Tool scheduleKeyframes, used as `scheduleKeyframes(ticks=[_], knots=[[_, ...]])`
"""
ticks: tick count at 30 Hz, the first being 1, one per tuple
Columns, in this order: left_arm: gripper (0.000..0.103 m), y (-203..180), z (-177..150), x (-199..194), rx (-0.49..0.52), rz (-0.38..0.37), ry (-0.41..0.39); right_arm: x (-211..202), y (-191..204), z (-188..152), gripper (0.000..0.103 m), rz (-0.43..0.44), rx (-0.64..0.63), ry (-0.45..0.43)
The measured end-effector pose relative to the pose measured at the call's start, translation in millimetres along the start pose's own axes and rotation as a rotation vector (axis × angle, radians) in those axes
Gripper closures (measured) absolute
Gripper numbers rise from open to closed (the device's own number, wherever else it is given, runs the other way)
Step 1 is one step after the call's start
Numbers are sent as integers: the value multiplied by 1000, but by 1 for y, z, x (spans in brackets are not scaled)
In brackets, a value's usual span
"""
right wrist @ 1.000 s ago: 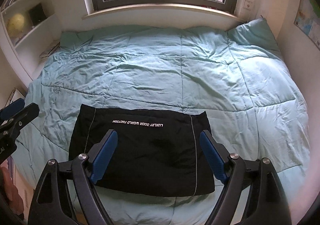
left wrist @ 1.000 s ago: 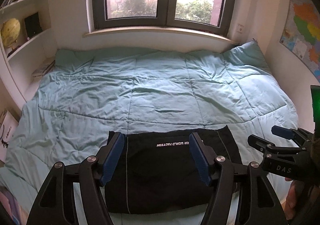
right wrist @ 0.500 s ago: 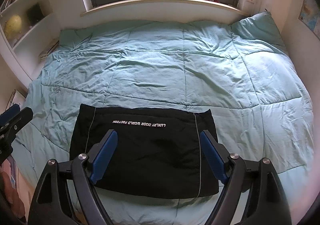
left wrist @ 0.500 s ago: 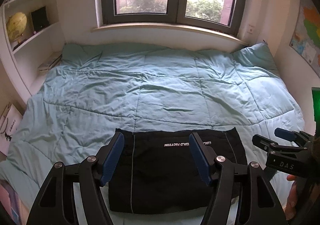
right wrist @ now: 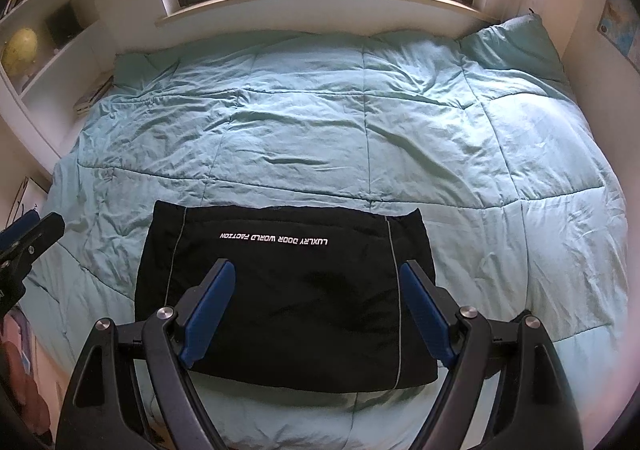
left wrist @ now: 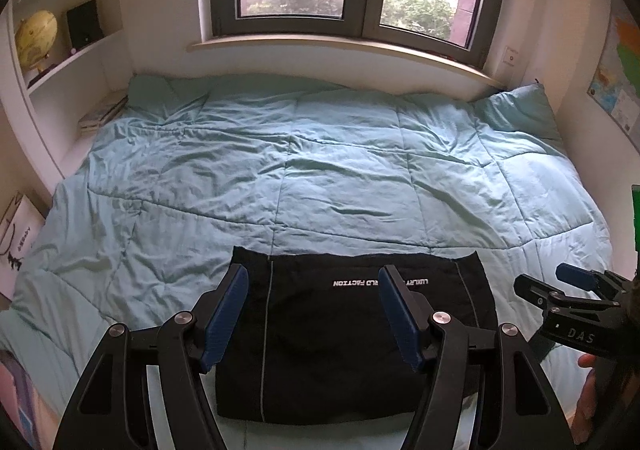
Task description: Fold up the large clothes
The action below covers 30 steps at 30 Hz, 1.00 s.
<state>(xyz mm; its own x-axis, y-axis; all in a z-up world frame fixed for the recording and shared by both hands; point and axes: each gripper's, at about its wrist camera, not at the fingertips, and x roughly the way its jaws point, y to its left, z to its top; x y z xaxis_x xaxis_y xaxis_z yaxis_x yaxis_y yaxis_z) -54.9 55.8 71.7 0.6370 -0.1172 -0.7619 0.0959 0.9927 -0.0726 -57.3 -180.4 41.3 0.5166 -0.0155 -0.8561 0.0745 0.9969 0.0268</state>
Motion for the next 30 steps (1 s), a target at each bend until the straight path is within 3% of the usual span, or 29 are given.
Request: scheduleKeyframes(ticks=[30], knots=[[34, -1, -3, 10, 40, -12, 26, 2, 3, -1, 18, -5, -31, 38]])
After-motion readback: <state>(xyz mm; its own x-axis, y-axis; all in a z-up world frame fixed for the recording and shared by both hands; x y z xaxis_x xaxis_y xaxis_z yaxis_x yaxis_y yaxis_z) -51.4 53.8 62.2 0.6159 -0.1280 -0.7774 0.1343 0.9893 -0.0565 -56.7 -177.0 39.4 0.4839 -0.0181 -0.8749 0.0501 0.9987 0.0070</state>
